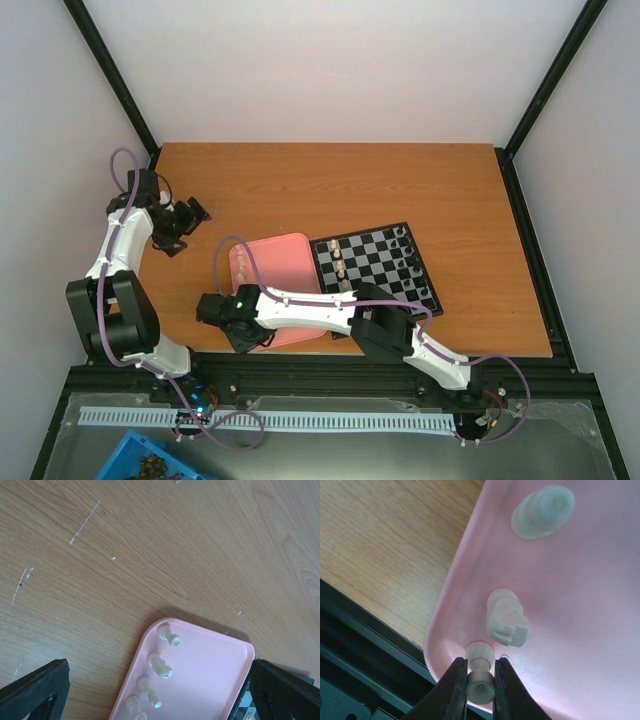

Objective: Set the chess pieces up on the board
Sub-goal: Pick up the chess piece from the storage box, then place the chess piece on the chessboard.

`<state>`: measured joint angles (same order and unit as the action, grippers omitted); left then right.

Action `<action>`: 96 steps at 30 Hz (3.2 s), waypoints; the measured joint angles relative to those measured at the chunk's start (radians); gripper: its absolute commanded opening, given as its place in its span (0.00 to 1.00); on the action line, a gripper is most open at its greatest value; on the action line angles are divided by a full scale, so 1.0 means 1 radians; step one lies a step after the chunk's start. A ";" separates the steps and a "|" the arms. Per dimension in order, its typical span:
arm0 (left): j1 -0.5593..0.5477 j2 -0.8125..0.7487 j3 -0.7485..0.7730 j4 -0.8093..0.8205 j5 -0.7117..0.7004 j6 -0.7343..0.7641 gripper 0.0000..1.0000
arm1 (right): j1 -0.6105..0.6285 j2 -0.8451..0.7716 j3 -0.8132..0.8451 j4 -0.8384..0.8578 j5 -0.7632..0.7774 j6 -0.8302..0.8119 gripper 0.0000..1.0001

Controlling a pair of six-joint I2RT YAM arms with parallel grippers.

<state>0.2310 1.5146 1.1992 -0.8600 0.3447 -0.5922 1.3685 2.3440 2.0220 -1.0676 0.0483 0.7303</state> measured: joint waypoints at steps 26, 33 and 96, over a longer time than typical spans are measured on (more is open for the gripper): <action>0.000 -0.010 0.002 -0.008 -0.004 0.011 1.00 | -0.222 -0.803 -0.902 0.000 0.103 0.095 0.03; 0.000 -0.013 0.002 -0.008 -0.004 0.014 1.00 | -0.250 -0.803 -0.918 0.080 0.097 0.062 0.03; 0.000 -0.008 0.002 0.000 0.003 0.021 1.00 | -0.254 -0.682 -0.805 0.134 0.076 -0.051 0.49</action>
<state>0.2310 1.5066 1.2007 -0.8604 0.3481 -0.5713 1.1149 1.6623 1.2175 -0.9333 0.1242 0.6792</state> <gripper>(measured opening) 0.997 0.438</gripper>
